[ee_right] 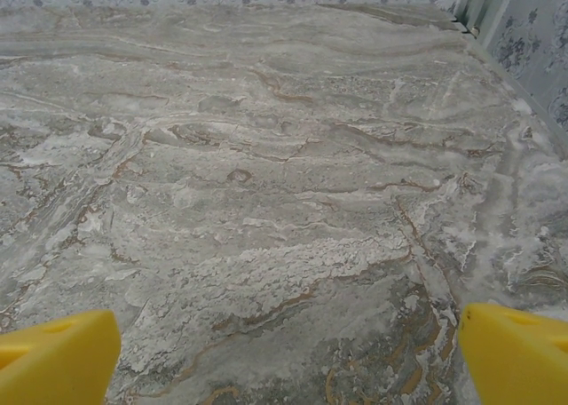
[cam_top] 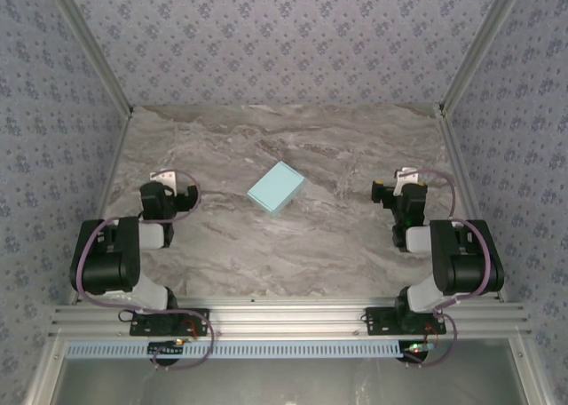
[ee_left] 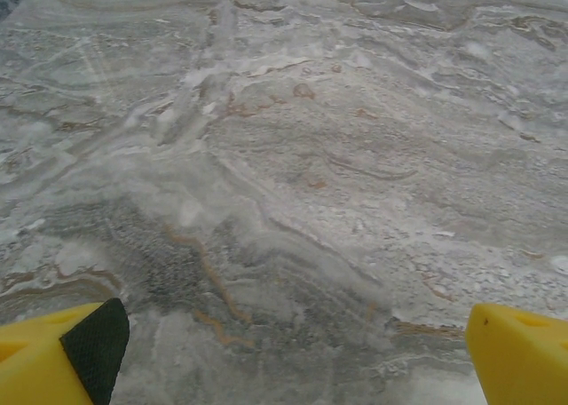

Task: Fold the paper box

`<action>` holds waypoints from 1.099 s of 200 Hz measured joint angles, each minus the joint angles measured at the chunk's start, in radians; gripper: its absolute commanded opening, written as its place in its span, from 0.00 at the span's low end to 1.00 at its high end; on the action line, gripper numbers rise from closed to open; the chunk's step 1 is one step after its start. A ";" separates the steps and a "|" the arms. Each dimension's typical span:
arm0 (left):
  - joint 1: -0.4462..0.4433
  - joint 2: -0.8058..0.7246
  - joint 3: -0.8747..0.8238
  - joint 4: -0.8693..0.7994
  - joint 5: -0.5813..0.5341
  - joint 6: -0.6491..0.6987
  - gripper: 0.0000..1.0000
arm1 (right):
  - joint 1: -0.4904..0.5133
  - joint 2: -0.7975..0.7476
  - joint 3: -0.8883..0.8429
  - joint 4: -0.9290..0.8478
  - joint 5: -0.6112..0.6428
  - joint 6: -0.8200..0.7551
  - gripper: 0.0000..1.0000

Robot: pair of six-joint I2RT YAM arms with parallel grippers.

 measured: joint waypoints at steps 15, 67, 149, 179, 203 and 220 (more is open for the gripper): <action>-0.010 0.000 0.000 0.005 -0.003 0.000 0.99 | -0.008 0.002 0.015 -0.019 -0.013 0.000 1.00; -0.014 0.000 0.000 0.006 -0.016 0.000 0.99 | -0.014 0.002 0.023 -0.053 -0.051 0.000 1.00; -0.014 0.000 0.000 0.006 -0.023 0.000 0.99 | -0.016 0.002 0.027 -0.074 -0.067 -0.001 1.00; -0.014 0.000 0.000 0.006 -0.023 0.000 0.99 | -0.016 0.002 0.029 -0.077 -0.067 -0.001 1.00; -0.014 0.000 0.000 0.006 -0.023 0.000 0.99 | -0.016 0.002 0.029 -0.077 -0.067 -0.001 1.00; -0.014 0.000 0.000 0.006 -0.023 0.000 0.99 | -0.016 0.002 0.031 -0.077 -0.067 -0.001 1.00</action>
